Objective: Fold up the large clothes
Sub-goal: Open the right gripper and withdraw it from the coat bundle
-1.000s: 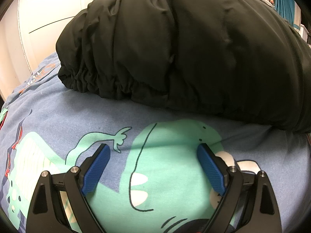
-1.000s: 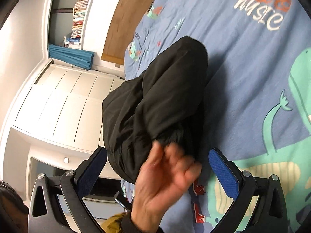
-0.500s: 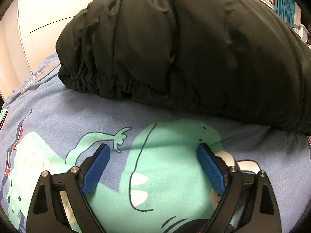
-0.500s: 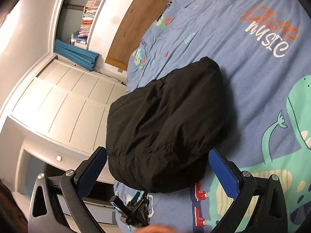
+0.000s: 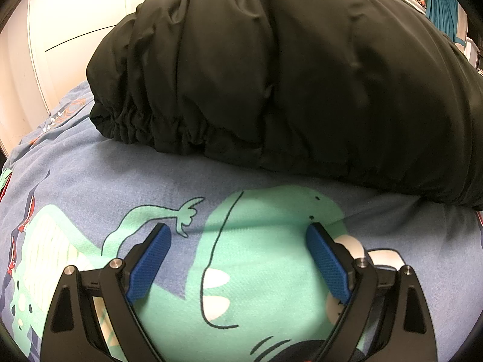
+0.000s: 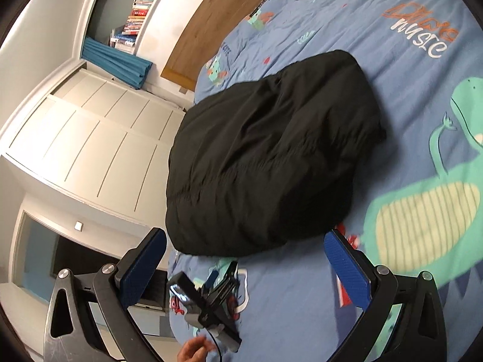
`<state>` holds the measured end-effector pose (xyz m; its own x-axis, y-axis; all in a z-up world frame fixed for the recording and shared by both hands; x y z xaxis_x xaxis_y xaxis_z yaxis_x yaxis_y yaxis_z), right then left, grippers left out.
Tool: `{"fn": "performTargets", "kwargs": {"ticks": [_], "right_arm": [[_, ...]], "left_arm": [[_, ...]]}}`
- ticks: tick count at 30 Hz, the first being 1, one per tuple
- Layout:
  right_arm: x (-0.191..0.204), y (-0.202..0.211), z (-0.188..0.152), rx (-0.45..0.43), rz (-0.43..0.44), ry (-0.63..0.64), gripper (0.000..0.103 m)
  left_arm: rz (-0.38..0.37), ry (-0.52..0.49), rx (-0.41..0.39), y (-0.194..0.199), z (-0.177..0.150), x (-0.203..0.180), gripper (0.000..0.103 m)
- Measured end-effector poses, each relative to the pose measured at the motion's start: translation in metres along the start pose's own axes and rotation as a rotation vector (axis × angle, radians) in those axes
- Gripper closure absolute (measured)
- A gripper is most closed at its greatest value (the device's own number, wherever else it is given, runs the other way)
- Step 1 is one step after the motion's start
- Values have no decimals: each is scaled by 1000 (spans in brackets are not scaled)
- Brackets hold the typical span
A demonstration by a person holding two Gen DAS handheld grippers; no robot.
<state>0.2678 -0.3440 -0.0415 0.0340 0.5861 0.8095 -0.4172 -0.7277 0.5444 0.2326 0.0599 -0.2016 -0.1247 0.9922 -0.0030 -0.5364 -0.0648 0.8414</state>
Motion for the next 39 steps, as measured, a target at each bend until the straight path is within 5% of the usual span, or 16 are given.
{"fn": "performTargets", "kwargs": {"ticks": [12, 39], "right_arm": [[28, -16, -44, 38, -86, 30, 1], [31, -64, -33, 45, -198, 131, 1]], "left_arm": [[1, 0, -1, 5, 1, -2, 11], [-10, -46, 70, 18, 11, -2, 11]]}}
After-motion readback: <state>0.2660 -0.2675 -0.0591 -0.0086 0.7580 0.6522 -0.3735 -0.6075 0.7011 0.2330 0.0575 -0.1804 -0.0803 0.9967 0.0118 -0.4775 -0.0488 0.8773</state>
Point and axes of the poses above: each gripper's, at about its wrist camera, not at the fingertips, and y roughly against the way its jaws point, x to its left, z to its top, the point moved 5 cm from there along -y, roughly the way its jaws point, and after that the axes turned 10 degrees about x, right-handed, at the moved point
